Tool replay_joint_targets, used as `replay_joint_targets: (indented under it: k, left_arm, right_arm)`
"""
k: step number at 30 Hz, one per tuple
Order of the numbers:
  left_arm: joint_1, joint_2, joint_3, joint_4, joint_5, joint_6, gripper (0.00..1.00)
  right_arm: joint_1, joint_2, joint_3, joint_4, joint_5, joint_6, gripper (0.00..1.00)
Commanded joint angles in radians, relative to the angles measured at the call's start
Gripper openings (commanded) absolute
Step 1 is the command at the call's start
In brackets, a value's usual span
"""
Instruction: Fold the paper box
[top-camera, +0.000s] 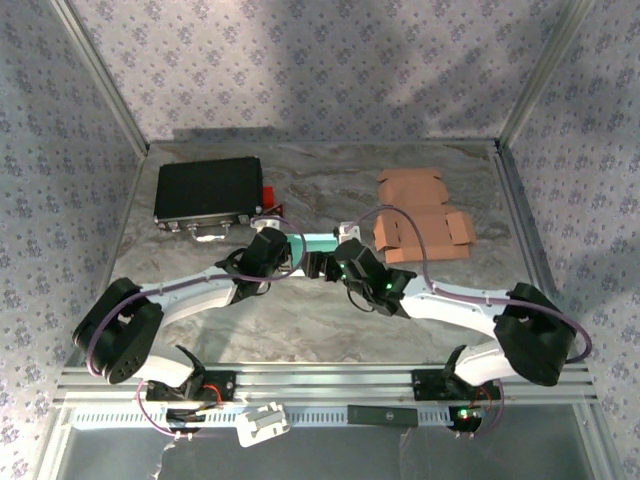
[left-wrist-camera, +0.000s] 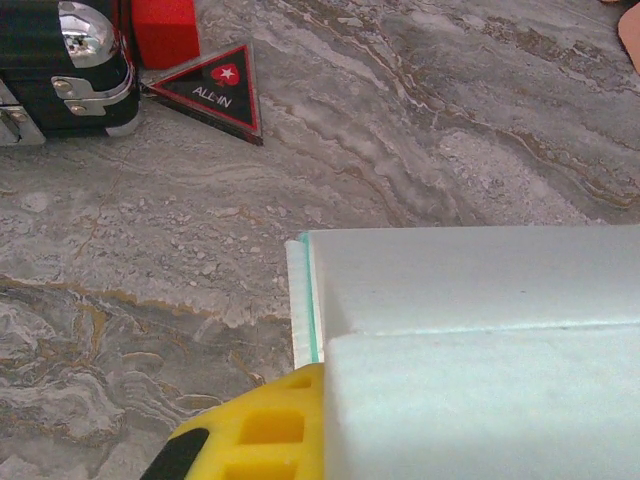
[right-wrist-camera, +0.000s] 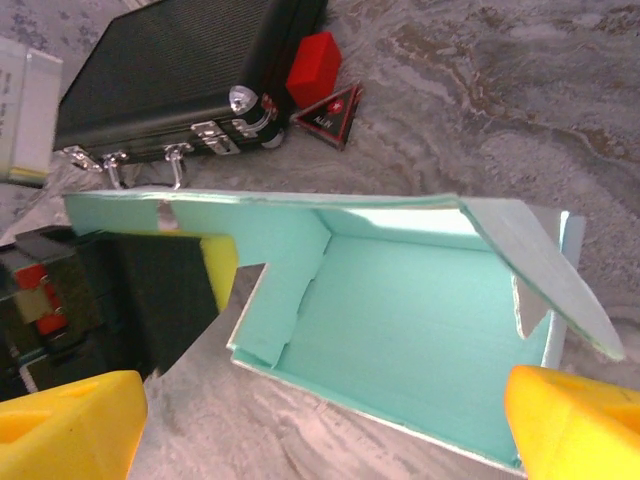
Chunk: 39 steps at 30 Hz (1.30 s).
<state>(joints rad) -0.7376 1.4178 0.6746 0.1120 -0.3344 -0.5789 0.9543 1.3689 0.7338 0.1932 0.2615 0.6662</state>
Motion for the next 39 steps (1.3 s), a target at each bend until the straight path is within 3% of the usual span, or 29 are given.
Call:
replay_joint_targets:
  k: [1,8,12,14,19,24,28,35,39]
  left_arm:
    - [-0.013,0.03,0.011,-0.071,0.005,-0.028,0.0]
    - [-0.029,0.04,0.018,-0.07,-0.022,-0.038,0.0]
    - [-0.041,0.043,0.022,-0.075,-0.044,-0.04,0.0]
    - [-0.048,0.044,0.022,-0.071,-0.056,-0.045,0.0]
    - [-0.073,0.057,0.026,-0.072,-0.102,-0.066,0.0]
    - [-0.101,0.061,0.026,-0.077,-0.162,-0.092,0.0]
    - [-0.116,0.059,0.023,-0.079,-0.188,-0.108,0.0]
    - [-0.141,0.066,0.029,-0.089,-0.222,-0.123,0.0]
    - [-0.145,0.068,0.029,-0.091,-0.227,-0.131,0.0]
  right_arm:
    - [0.021,-0.06,0.01,-0.081,-0.033,0.045,0.94]
    - [0.029,-0.239,-0.019,-0.197,-0.022,0.163,0.92]
    - [-0.026,-0.363,0.01,-0.387,-0.011,0.323,0.88]
    - [-0.086,-0.375,0.048,-0.445,-0.065,0.424,0.82]
    - [-0.196,-0.257,0.097,-0.405,-0.286,0.747,0.75]
    - [-0.165,-0.153,0.143,-0.294,-0.252,0.972,0.71]
    - [-0.135,-0.094,0.215,-0.349,-0.163,1.007,0.67]
    - [-0.149,0.037,0.246,-0.222,-0.208,1.047,0.57]
    - [-0.157,0.092,0.267,-0.22,-0.231,1.054,0.43]
